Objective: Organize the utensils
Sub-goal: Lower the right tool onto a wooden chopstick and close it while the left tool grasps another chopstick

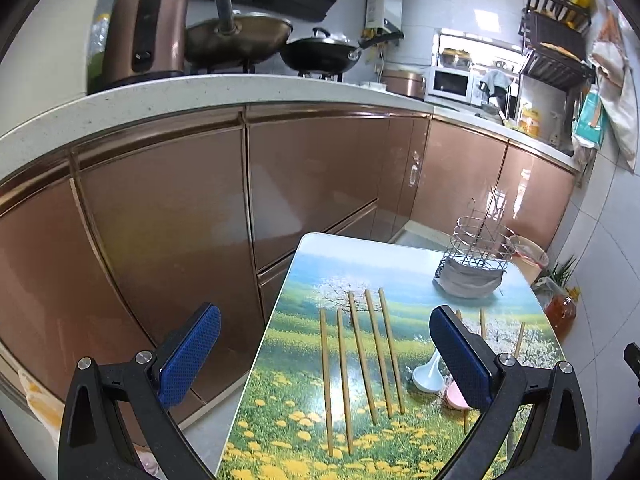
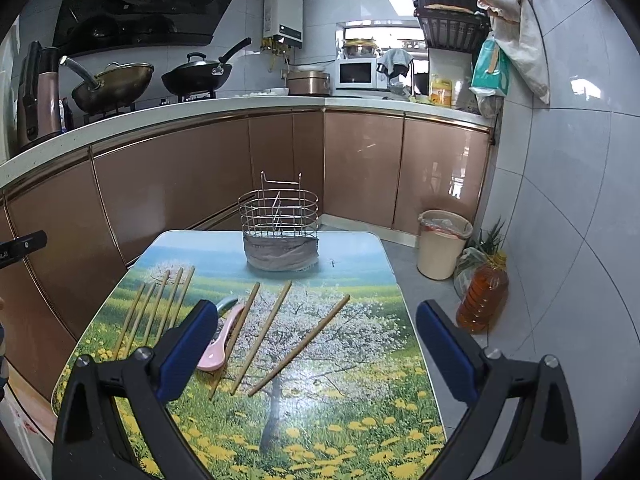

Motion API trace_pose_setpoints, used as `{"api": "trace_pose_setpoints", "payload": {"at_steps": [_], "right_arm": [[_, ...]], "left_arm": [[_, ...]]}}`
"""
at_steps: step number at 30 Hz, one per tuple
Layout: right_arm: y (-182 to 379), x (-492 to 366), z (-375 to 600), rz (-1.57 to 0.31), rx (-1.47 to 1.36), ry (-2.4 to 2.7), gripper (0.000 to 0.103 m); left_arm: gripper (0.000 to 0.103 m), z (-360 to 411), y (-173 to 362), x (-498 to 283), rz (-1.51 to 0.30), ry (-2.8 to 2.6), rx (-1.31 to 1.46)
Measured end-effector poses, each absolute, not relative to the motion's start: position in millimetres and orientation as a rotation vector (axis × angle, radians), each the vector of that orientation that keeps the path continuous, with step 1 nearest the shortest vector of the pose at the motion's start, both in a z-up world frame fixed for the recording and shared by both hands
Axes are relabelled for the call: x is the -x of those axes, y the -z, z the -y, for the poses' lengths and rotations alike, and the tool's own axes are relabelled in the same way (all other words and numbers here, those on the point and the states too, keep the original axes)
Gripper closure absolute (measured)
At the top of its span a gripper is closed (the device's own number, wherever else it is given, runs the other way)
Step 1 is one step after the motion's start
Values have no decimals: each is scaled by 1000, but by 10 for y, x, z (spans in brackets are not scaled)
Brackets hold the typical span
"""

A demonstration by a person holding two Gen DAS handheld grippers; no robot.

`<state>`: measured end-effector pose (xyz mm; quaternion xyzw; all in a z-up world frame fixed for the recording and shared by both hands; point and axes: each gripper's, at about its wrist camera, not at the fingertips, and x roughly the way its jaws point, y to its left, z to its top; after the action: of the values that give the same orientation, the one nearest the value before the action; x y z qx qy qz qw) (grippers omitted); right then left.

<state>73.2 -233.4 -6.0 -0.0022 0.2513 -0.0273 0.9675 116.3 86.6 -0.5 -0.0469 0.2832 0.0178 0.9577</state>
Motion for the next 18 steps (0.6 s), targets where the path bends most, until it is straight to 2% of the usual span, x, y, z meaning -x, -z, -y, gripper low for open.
{"api": "trace_pose_setpoints", "payload": {"at_steps": [8, 18], "right_arm": [[-51, -1280, 2337, -620, -32, -24, 4], [151, -2067, 2294, -806, -97, -110, 9]], "left_arm": [[3, -852, -11, -1683, -688, 36, 97], [24, -745, 315, -2440, -897, 109, 122]]}}
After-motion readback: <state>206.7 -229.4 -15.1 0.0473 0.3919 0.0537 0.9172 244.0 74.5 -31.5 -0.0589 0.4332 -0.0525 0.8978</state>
